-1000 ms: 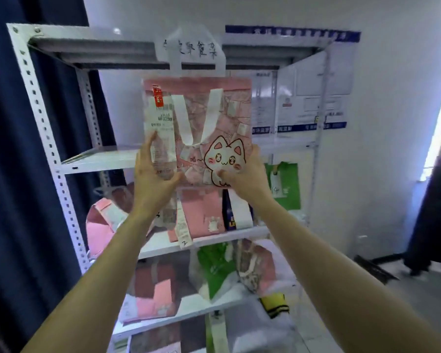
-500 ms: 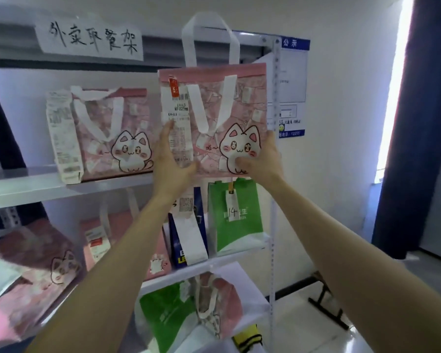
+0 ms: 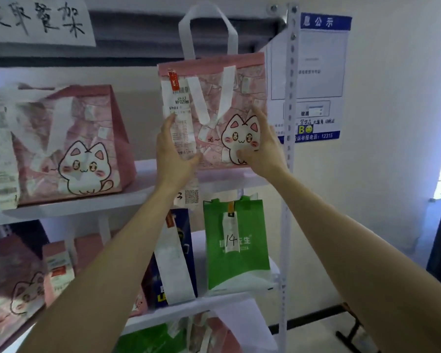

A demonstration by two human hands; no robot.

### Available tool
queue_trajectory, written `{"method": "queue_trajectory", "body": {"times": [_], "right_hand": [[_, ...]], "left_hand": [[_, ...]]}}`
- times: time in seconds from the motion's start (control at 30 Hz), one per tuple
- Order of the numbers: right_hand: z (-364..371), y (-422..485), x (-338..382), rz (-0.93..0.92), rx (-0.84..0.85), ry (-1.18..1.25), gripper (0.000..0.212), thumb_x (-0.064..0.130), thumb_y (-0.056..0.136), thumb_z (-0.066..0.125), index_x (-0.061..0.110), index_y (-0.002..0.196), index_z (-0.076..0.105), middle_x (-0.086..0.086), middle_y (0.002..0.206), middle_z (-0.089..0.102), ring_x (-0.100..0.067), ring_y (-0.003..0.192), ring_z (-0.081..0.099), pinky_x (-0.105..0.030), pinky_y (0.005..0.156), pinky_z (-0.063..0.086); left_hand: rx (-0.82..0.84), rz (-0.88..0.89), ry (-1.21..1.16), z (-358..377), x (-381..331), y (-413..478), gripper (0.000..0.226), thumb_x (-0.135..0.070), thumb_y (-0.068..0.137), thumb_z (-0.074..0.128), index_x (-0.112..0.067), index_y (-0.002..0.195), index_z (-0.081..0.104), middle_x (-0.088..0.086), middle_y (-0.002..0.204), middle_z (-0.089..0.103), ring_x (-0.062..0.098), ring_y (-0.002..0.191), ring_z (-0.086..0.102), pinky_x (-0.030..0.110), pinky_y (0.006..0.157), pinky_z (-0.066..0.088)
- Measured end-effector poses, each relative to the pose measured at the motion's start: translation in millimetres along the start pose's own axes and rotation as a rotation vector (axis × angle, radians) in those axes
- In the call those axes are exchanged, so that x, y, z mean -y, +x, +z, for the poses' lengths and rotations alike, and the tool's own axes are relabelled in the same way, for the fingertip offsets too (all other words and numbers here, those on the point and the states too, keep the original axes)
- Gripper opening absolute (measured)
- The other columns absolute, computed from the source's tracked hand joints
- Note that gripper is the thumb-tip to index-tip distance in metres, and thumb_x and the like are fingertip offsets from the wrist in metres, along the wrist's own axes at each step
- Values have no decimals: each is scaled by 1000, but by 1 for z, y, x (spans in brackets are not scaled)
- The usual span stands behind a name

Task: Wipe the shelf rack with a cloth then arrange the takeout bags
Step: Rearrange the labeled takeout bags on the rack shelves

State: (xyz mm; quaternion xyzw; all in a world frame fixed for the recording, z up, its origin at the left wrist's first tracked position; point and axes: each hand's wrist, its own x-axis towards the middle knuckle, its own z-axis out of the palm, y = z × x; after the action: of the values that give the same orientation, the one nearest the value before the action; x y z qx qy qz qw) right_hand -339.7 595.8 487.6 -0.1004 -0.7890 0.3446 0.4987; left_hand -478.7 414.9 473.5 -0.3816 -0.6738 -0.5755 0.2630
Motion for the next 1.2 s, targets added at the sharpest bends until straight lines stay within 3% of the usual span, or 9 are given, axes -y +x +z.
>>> {"method": "queue_trajectory", "body": {"times": [0.1,0.2,0.33,0.57,0.73,0.87,1.0,1.1,1.2], "right_hand": [[5,10,-29,18,69,-24,110,1,82,78,51,163,23,0,152,43,-15,123,46,-11,80,46],[10,5,-55,31,119,-18,107,13,83,85,50,162,22,-2,155,44,-20,131,47,-40,102,52],[11,0,-70,7,105,36,101,23,85,86,59,156,25,2,158,44,-24,140,48,-57,111,50],[11,1,-48,-98,-78,5,83,40,84,81,45,153,37,6,144,37,-19,123,50,-46,102,54],[39,-6,6,-257,-289,-52,67,40,86,75,30,146,47,-6,157,36,-28,142,43,-55,114,46],[74,-18,54,-419,-387,-15,56,30,90,76,11,140,57,-15,151,46,-32,146,42,-50,119,40],[129,-44,96,-525,-119,146,54,27,94,74,9,142,54,-6,139,57,-13,119,56,-11,93,43],[181,-57,118,-357,205,158,78,49,94,75,22,157,36,0,152,46,-18,126,56,-27,92,44],[224,-60,126,-231,353,150,100,55,87,82,23,162,25,-6,154,46,-28,131,57,-38,97,48]], "left_hand": [[25,-43,36,18,13,-2,114,-16,79,95,-38,167,26,-8,169,34,5,149,31,31,121,29],[60,-77,73,28,25,-12,115,-14,79,95,-36,167,25,-5,169,35,11,150,36,35,121,37],[55,-62,82,26,26,-14,114,-16,78,96,-34,167,27,-3,168,36,15,150,39,43,123,41],[9,-53,136,2,16,-14,106,-26,84,94,-31,167,28,-1,167,35,14,147,46,51,122,47],[-103,72,194,-49,9,-21,93,-28,90,88,-31,166,34,-5,160,41,8,143,48,39,121,46],[-270,228,303,-108,10,-19,76,-22,90,83,-20,156,47,3,149,50,10,130,59,27,108,54],[-512,307,364,-177,32,-13,57,-19,93,79,-11,144,54,10,140,56,17,124,62,38,103,56],[-598,159,435,-230,62,-13,61,-33,92,77,-18,147,53,4,142,52,18,131,56,42,112,50],[-488,-83,392,-275,96,-10,76,-49,90,79,-32,156,44,0,153,45,18,141,49,47,121,45]]}}
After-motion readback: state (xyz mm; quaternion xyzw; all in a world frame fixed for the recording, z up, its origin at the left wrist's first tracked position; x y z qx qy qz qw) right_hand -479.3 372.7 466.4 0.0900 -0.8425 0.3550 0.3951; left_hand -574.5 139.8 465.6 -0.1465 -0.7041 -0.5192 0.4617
